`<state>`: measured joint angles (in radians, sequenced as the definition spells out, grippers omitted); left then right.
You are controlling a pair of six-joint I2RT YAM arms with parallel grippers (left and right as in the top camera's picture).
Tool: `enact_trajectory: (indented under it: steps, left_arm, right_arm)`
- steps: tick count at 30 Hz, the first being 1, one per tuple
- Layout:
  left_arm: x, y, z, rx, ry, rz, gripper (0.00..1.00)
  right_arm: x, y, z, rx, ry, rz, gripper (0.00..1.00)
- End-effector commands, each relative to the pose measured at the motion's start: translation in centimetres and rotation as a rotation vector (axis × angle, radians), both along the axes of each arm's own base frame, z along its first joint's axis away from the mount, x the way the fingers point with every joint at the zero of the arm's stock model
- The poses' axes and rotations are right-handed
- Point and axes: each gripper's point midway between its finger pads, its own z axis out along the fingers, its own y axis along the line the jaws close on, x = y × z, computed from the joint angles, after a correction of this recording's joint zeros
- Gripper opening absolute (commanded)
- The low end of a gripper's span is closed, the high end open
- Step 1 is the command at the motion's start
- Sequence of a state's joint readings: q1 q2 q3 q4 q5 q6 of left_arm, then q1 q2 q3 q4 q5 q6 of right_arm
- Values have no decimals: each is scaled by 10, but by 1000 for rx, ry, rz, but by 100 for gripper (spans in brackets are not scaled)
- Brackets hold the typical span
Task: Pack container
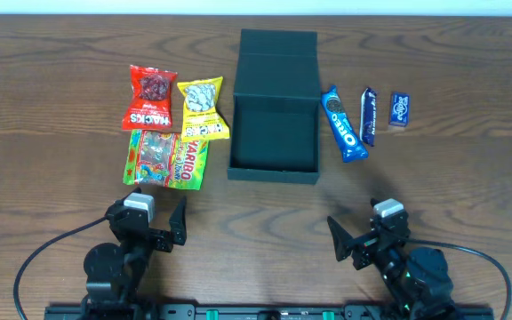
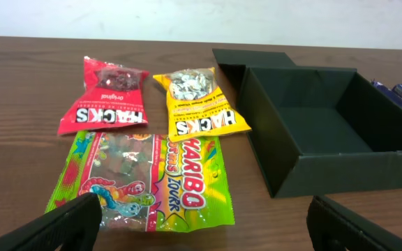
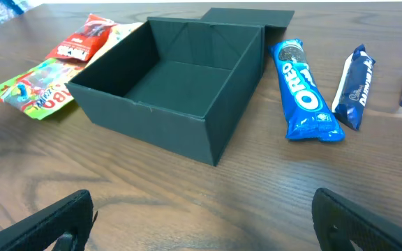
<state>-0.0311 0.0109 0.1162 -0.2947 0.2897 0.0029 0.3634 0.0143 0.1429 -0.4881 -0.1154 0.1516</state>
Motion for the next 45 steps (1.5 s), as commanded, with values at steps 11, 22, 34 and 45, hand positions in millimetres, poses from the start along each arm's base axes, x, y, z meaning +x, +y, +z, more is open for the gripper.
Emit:
enact_trajectory:
  steps: [11, 22, 34, 45]
  left_arm:
    - [-1, -4, -10, -7, 21, -19, 95]
    - [-2, -6, -10, -26, 25, -27, 95]
    - [-11, -33, -2, -360, 124, -106, 95]
    - [3, 9, 107, -167, -79, 92, 95]
  right_arm:
    - [0, 0, -1, -9, -9, 4, 99]
    - [0, 0, -1, -8, -9, 4, 99]
    - [0, 0, -1, -8, -9, 4, 99]
    - [0, 0, -1, -8, -9, 4, 99]
